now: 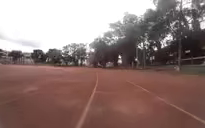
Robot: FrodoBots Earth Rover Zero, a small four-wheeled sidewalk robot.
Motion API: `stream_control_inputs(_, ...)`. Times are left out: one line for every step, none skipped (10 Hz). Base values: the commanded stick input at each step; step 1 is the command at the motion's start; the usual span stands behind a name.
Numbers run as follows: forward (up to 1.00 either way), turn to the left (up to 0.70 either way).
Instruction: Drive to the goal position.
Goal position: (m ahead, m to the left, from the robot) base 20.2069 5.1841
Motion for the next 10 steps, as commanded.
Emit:
stream_control_inputs(0.7, 0.0)
stream_control_inputs(0.7, 0.0)
stream_control_inputs(0.7, 0.0)
stream_control_inputs(0.7, 0.0)
stream_control_inputs(0.7, 0.0)
stream_control_inputs(0.7, 0.0)
stream_control_inputs(0.7, 0.0)
stream_control_inputs(0.7, 0.0)
stream_control_inputs(0.7, 0.0)
stream_control_inputs(0.7, 0.0)
